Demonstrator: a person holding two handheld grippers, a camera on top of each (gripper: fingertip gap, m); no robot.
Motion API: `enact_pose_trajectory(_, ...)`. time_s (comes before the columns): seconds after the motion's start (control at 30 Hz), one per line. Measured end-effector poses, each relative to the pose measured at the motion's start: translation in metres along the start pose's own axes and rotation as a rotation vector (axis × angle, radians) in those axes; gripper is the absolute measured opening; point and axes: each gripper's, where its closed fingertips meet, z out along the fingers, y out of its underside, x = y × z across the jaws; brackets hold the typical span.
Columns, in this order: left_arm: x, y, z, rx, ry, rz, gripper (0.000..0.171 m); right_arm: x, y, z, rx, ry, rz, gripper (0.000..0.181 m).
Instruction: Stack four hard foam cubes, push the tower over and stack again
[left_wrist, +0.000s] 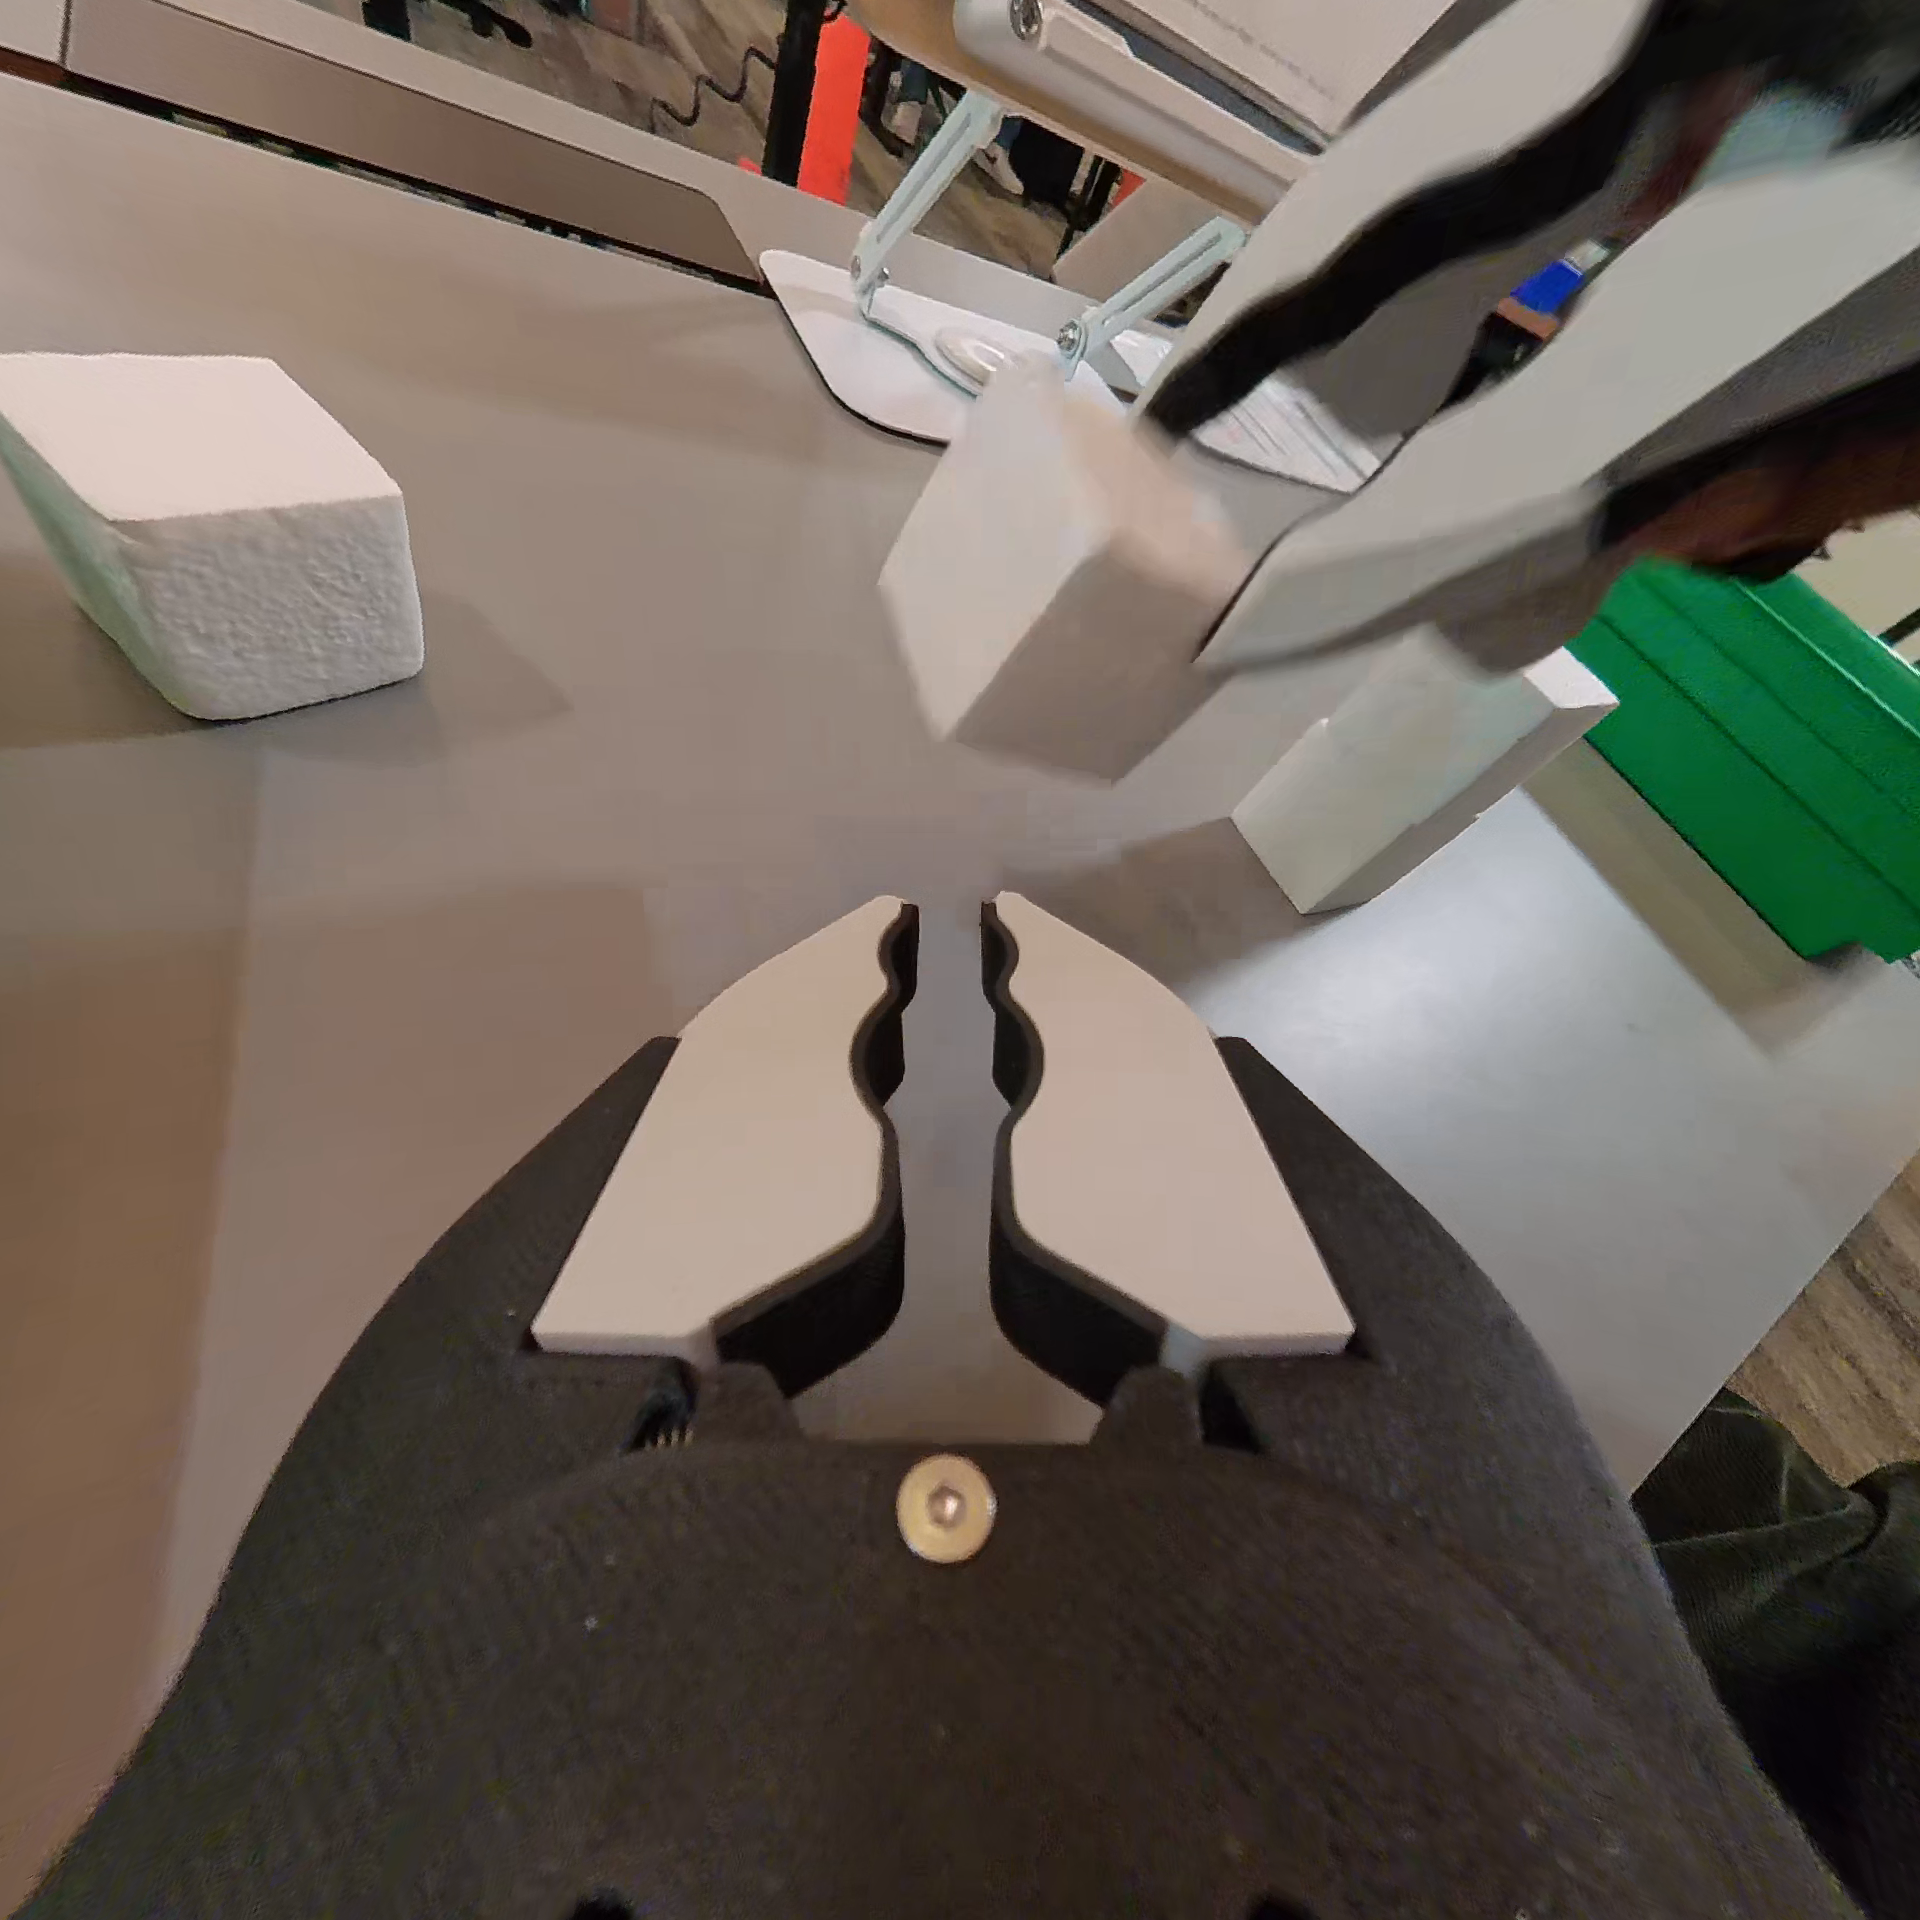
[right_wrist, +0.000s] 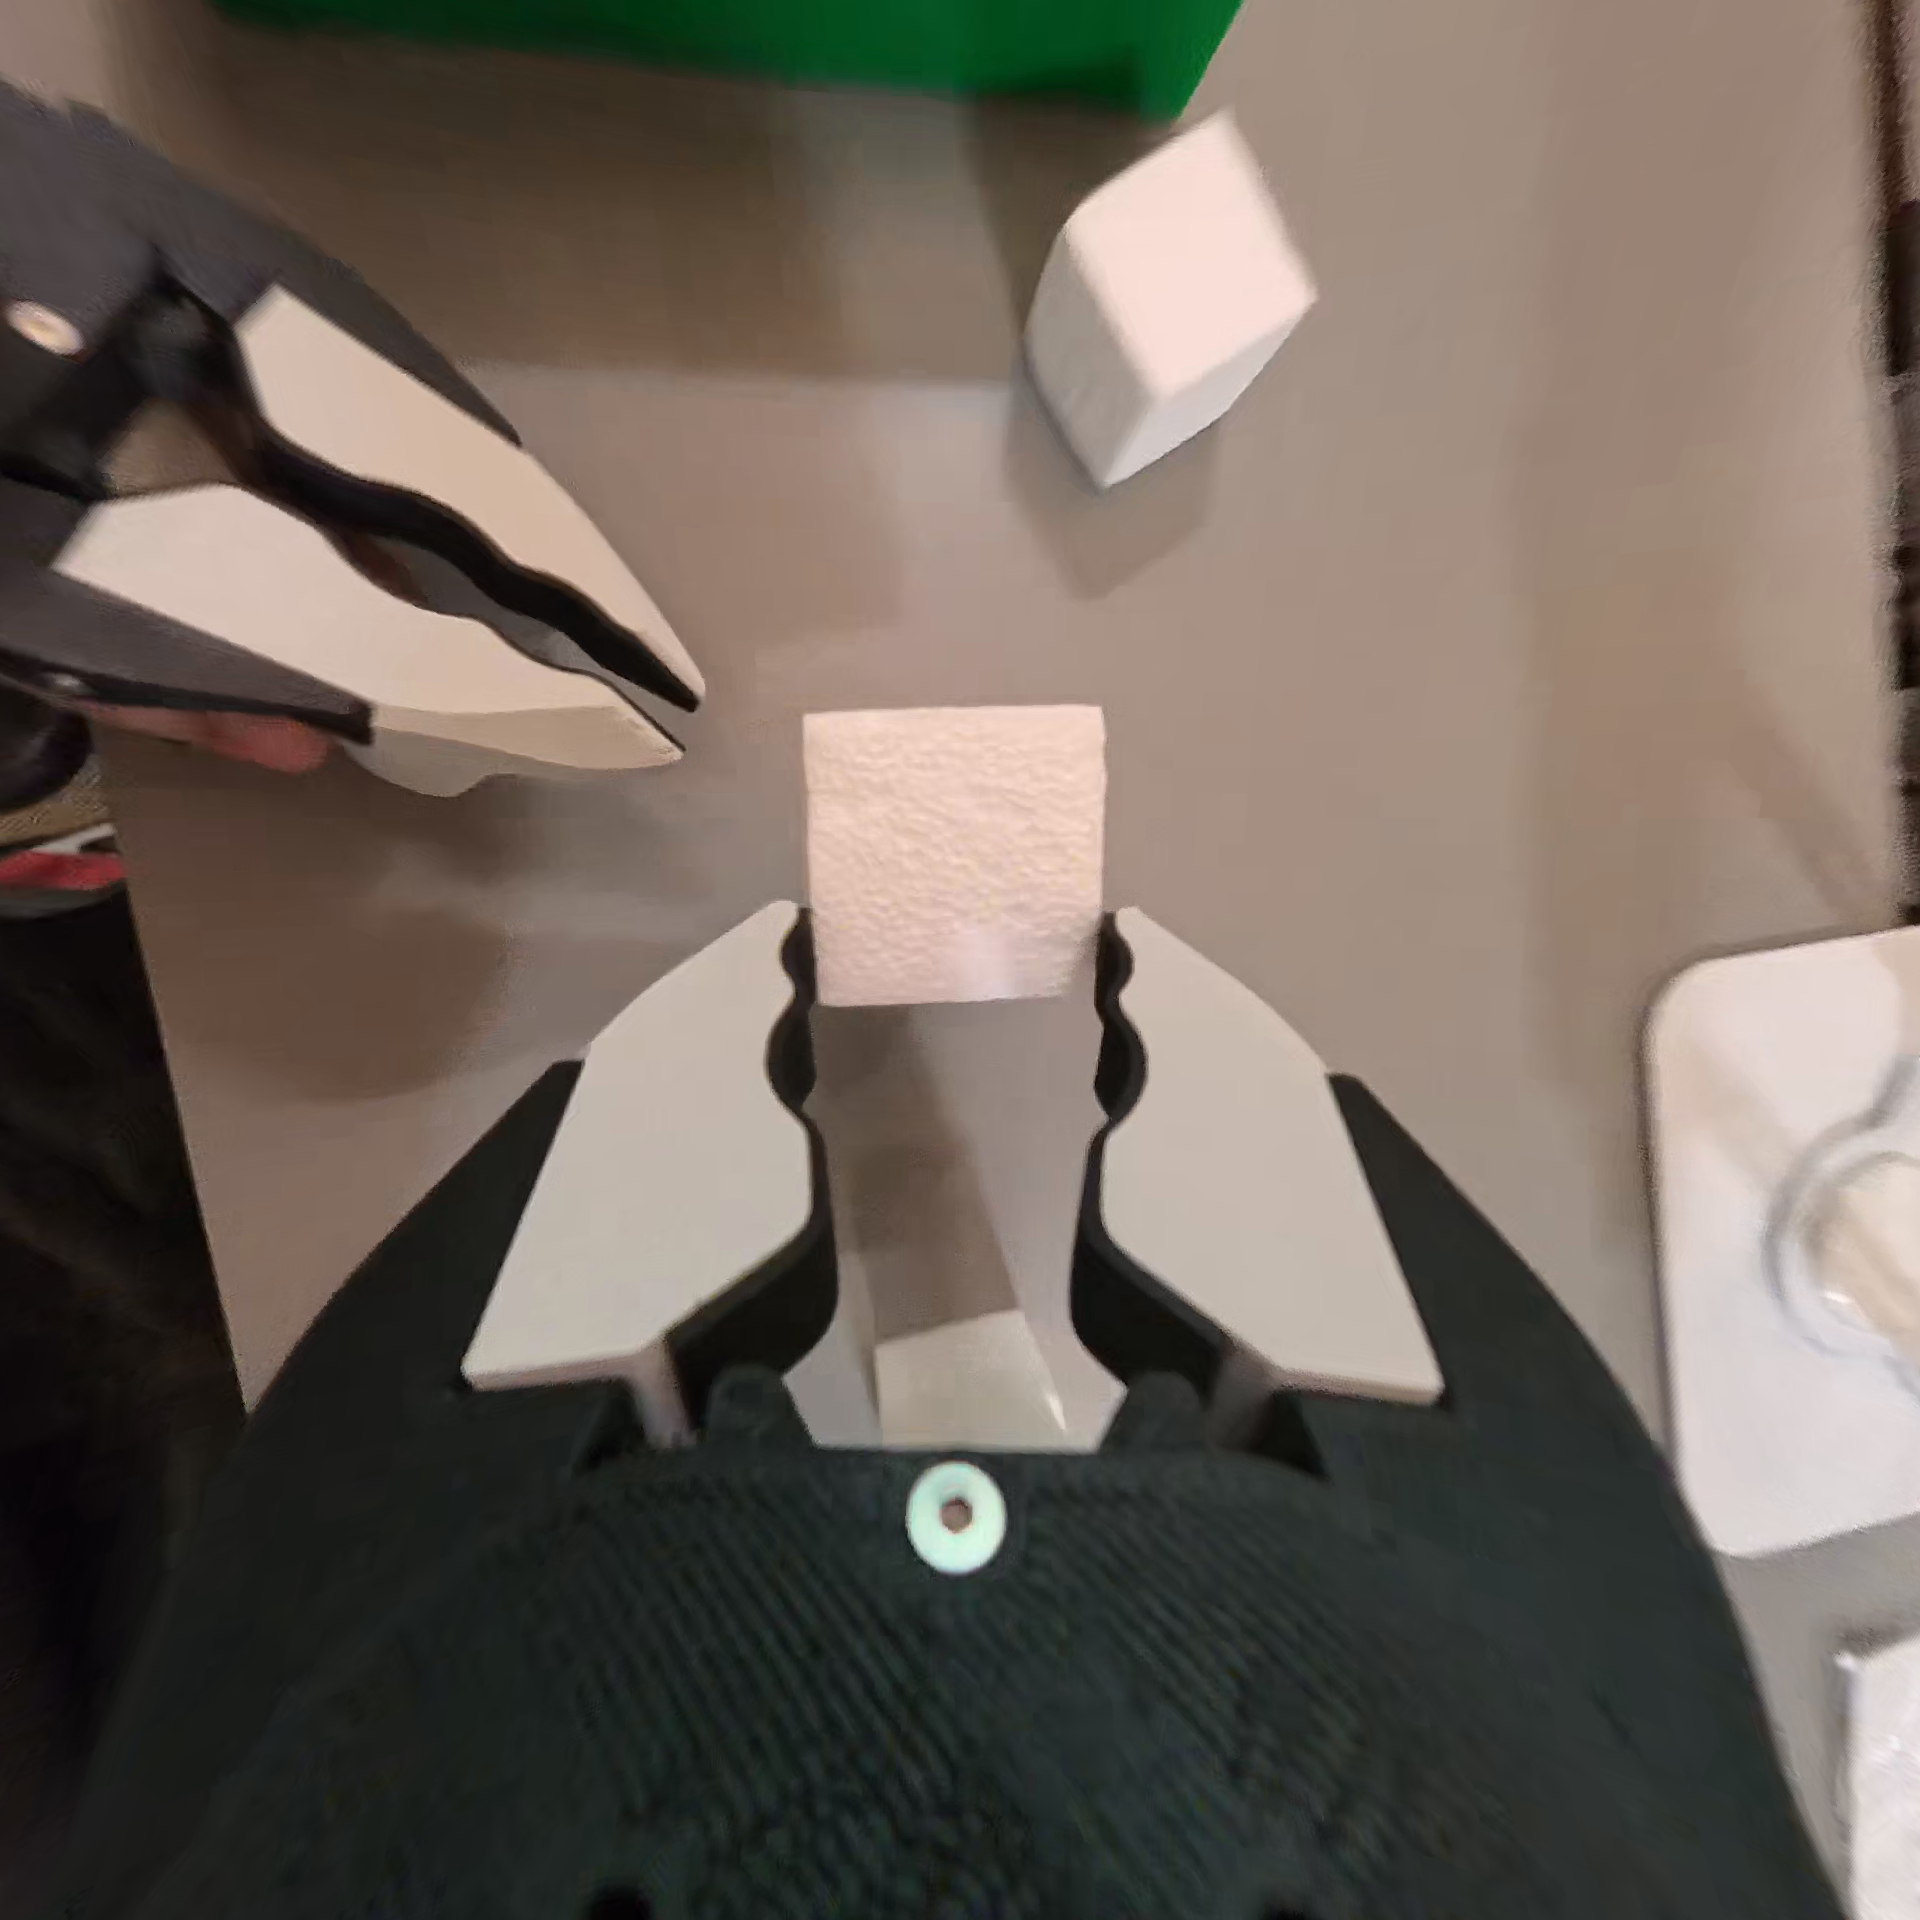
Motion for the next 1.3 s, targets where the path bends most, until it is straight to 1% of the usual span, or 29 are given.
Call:
enact_pose_trajectory(0.07,0.000,0.001,0.000,-0.006,0.003,-0.006,0.012,0.013,-0.004,-0.036,0.071,0.047,-0.014,0.053)
enact_pose_trajectory(0.13,0.001,0.003,0.001,-0.012,0.005,-0.006,0.012,0.025,0.003,-0.070,0.098,0.080,-0.039,0.053)
enact_pose_trajectory(0.2,0.002,0.004,0.002,-0.016,0.004,0.002,0.012,0.036,0.022,-0.099,0.083,0.100,-0.088,0.053)
enact_pose_trajectory(0.3,0.003,0.005,0.002,-0.022,-0.003,0.022,0.012,0.048,0.057,-0.130,0.042,0.100,-0.153,0.053)
enact_pose_trajectory(0.4,0.002,0.005,0.001,-0.024,-0.013,0.028,0.012,0.045,0.090,-0.146,-0.002,0.014,-0.168,0.053)
enact_pose_trajectory(0.47,0.001,0.005,0.001,-0.026,-0.015,0.022,0.012,0.040,0.109,-0.147,-0.040,-0.037,-0.193,0.053)
enact_pose_trajectory(0.53,0.001,0.006,0.001,-0.026,-0.017,0.019,0.012,0.038,0.124,-0.143,-0.087,-0.038,-0.227,0.053)
enact_pose_trajectory(0.63,0.000,0.007,0.001,-0.030,-0.022,0.023,0.012,0.029,0.133,-0.135,-0.127,-0.062,-0.261,0.053)
enact_pose_trajectory(0.8,0.001,0.009,0.001,-0.040,-0.019,0.029,0.012,0.023,0.134,-0.122,-0.166,-0.079,-0.269,0.053)
enact_pose_trajectory(1.07,0.001,0.010,0.002,-0.047,-0.008,0.026,0.012,0.024,0.129,-0.115,-0.158,-0.084,-0.228,0.053)
enact_pose_trajectory(1.3,0.003,0.011,0.003,-0.053,-0.005,0.031,0.013,0.018,0.128,-0.110,-0.161,-0.086,-0.228,0.053)
